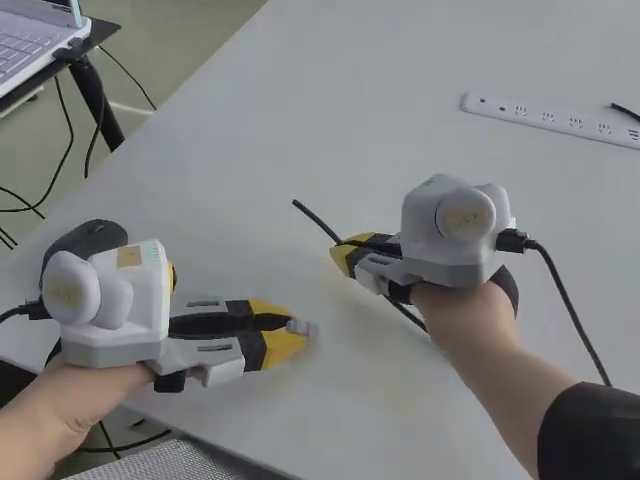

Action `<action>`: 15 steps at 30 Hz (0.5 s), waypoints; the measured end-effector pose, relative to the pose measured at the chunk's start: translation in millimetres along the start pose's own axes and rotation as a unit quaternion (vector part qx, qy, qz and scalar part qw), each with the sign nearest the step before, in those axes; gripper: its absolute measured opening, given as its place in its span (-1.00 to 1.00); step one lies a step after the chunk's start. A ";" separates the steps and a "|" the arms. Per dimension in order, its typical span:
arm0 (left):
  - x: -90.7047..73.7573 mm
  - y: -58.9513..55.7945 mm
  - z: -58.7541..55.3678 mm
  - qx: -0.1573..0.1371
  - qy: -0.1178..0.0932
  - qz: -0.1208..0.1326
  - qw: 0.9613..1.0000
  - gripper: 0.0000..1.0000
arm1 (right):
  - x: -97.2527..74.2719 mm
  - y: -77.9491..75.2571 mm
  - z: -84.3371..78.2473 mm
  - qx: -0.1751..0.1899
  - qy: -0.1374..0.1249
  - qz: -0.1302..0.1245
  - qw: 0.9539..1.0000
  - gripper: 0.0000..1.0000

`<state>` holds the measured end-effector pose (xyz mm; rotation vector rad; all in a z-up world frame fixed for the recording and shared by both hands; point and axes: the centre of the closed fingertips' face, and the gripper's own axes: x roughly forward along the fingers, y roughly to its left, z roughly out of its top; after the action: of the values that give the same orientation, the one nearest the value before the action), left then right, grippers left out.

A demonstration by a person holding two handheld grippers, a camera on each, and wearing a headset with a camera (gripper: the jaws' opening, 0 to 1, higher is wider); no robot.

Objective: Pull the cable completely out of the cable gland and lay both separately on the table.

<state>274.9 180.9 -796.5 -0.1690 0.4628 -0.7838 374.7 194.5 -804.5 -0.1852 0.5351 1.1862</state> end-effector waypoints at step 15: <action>3.3 1.1 -13.5 0.000 0.007 0.006 1.000 -0.69 | 9.7 9.4 -19.0 -0.069 0.035 0.001 0.997 -1.00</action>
<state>271.4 179.6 -809.9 -0.1606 0.4769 -0.7744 362.9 198.3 -824.3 -0.3455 0.5146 1.2230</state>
